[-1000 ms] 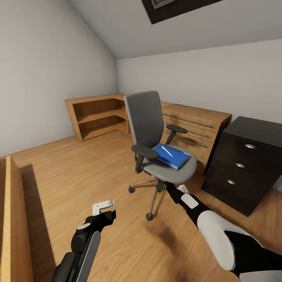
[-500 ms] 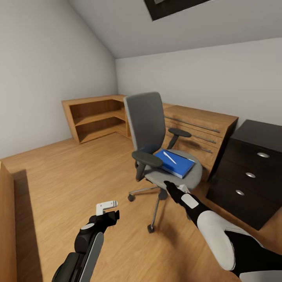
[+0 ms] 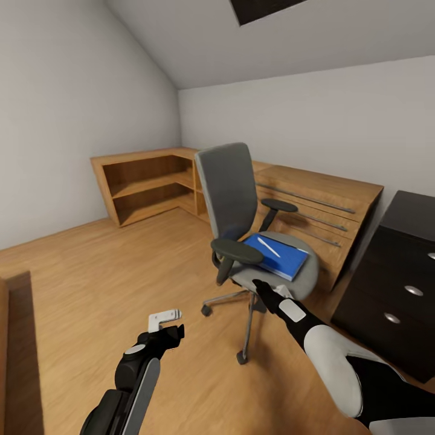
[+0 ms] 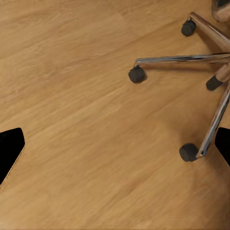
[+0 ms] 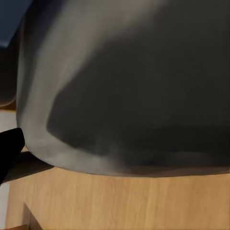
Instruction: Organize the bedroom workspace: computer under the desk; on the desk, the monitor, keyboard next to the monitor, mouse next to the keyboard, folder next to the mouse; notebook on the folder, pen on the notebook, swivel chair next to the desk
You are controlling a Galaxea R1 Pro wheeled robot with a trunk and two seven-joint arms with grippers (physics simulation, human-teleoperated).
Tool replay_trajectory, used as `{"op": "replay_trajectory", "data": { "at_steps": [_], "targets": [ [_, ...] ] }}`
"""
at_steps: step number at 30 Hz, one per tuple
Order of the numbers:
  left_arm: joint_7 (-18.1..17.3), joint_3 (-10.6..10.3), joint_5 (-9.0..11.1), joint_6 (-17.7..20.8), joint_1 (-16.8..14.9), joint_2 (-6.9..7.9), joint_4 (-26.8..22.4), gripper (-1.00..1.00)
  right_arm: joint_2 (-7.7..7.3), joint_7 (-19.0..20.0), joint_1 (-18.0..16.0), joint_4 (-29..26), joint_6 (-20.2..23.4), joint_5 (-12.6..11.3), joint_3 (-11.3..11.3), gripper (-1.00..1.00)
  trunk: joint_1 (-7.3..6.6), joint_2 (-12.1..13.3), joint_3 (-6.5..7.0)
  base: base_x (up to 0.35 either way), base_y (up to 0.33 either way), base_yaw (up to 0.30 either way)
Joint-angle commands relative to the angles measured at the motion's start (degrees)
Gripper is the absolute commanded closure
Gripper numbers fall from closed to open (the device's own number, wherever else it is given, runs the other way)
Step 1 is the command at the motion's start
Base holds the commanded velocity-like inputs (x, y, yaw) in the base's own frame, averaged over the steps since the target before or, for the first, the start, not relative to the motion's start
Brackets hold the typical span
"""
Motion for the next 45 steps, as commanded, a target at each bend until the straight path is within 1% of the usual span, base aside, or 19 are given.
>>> {"op": "replay_trajectory", "data": {
  "at_steps": [1, 9, 18, 21, 25, 36, 42, 45],
  "targets": [
    [0.5, -0.1, 0.6, 0.1, 0.0, 0.01, 0.0, -1.0, 0.02, 0.1, 0.0, -0.1, 0.3, 0.0, -0.5, -1.0, 0.02, 0.0, -0.05, 0.322, 0.139, 0.0],
    [0.6, -0.1, 0.6, 0.1, 0.0, 0.0, 0.0, -1.0, 0.11, 0.1, 0.0, -0.1, 0.2, 0.0, -0.4, -1.0, 0.02, 0.0, -0.02, 0.276, 0.113, 0.016],
    [0.6, -0.1, 0.6, 0.1, 0.0, 0.0, 0.0, -1.0, 0.11, 0.1, 0.0, -0.1, -0.3, 0.0, -0.4, -1.0, 0.02, 0.0, 0.34, 0.035, 0.009, 0.136],
    [0.6, -0.1, 0.6, 0.1, 0.0, 0.0, 0.0, -1.0, 0.11, 0.1, 0.0, 0.0, -2.3, 0.0, -0.4, -1.0, 0.02, 0.0, 0.52, 0.002, 0.0, 0.192],
    [0.6, -0.1, 0.6, 0.1, 0.0, 0.0, 0.0, -1.0, 0.11, 0.2, 0.0, 0.1, -3.3, 0.0, -0.4, -1.0, 0.02, 0.0, 0.76, 0.0, 0.0, 0.195],
    [0.6, -0.1, 0.6, 0.1, 0.0, 0.0, 0.0, -1.0, 0.03, 0.2, 0.0, 0.3, -3.5, -0.1, -0.4, -1.0, 0.02, 0.0, 0.89, -0.01, 0.0, 0.04],
    [0.6, -0.1, 0.6, 0.2, 0.0, 0.0, 0.0, -1.0, 0.14, 0.2, 0.0, 0.4, -3.5, -0.1, -0.4, -1.0, 0.02, 0.0, 0.9, -0.273, 0.0, 0.001],
    [0.4, 0.1, 0.6, 0.2, 0.0, 0.08, -0.4, -1.0, 0.34, 0.2, 0.0, 2.9, -3.6, 0.0, -0.2, -1.0, 0.02, 0.0, 0.9, -0.218, 0.0, 0.0]
  ]
}}
